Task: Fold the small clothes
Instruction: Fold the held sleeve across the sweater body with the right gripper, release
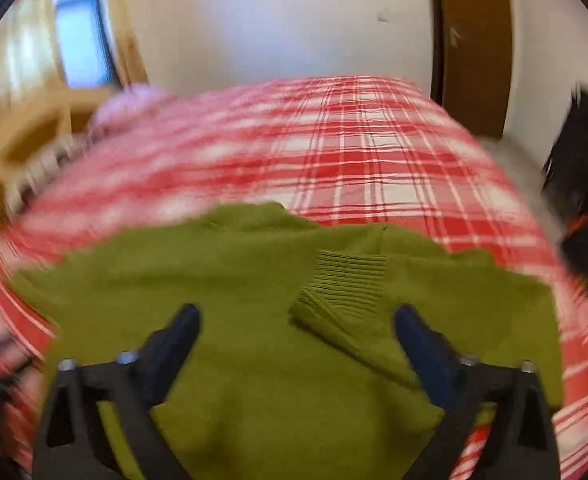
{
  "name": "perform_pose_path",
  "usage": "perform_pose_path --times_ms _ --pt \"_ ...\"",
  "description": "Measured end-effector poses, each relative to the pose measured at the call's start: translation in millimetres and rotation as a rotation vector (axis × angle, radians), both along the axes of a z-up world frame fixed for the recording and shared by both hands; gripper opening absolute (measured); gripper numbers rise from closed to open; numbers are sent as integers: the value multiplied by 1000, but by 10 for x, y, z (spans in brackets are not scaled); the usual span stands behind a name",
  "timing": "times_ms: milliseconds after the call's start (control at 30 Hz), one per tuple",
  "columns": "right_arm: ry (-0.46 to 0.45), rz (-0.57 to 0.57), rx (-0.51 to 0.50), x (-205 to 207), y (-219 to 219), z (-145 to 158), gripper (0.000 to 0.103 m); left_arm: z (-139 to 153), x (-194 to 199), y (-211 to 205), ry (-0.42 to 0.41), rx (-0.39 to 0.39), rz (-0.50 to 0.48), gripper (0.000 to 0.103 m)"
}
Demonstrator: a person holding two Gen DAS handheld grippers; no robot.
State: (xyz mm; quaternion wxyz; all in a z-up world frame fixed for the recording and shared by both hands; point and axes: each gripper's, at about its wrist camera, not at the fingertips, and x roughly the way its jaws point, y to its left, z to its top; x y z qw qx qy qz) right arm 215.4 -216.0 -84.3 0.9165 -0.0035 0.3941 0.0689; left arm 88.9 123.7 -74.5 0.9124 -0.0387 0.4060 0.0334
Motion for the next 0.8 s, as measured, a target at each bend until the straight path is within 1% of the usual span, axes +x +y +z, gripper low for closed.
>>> perform_pose_path --times_ms 33,67,100,133,200,233,267,300,367,433,467,500,567,633,700,733,800 --pt "15 11 -41 33 37 -71 67 -1 1 12 1 2 4 103" --pt "38 23 -88 109 107 -173 57 -4 5 23 2 2 7 103" --pt "65 35 -124 197 158 -292 49 -8 11 36 5 0 11 103" --pt "93 44 -144 279 178 -415 48 -11 15 56 8 -3 16 103" --pt "125 42 -170 323 179 -551 48 -12 15 91 10 -5 25 103" --pt "125 32 -185 336 156 -576 48 -14 13 106 9 -5 29 103" --pt "121 25 -182 342 148 -576 45 -16 11 118 9 -4 32 103" --pt "118 5 -168 351 111 -563 29 -18 13 137 10 -3 36 103" --pt "126 -31 -142 352 13 -500 8 -20 14 162 9 -3 41 103" --pt "132 -61 -79 361 -100 -413 5 -24 19 192 11 -9 47 103" --pt "120 -75 -73 353 -108 -370 5 -22 17 205 11 -17 48 103" --pt "97 -84 -65 317 -102 -287 5 -17 11 212 9 -22 48 103" --pt "35 -80 -27 210 -26 -27 5 -4 -11 224 -1 -21 48 103" --pt "-28 -49 22 116 147 264 5 16 -30 247 -10 -17 51 103" --pt "-77 -9 34 44 383 453 5 33 -42 286 -16 -23 61 103" --pt "-96 21 46 9 535 539 5 39 -44 310 -17 -26 67 103" --pt "-101 93 97 -44 878 608 5 55 -57 369 -22 -32 82 103"
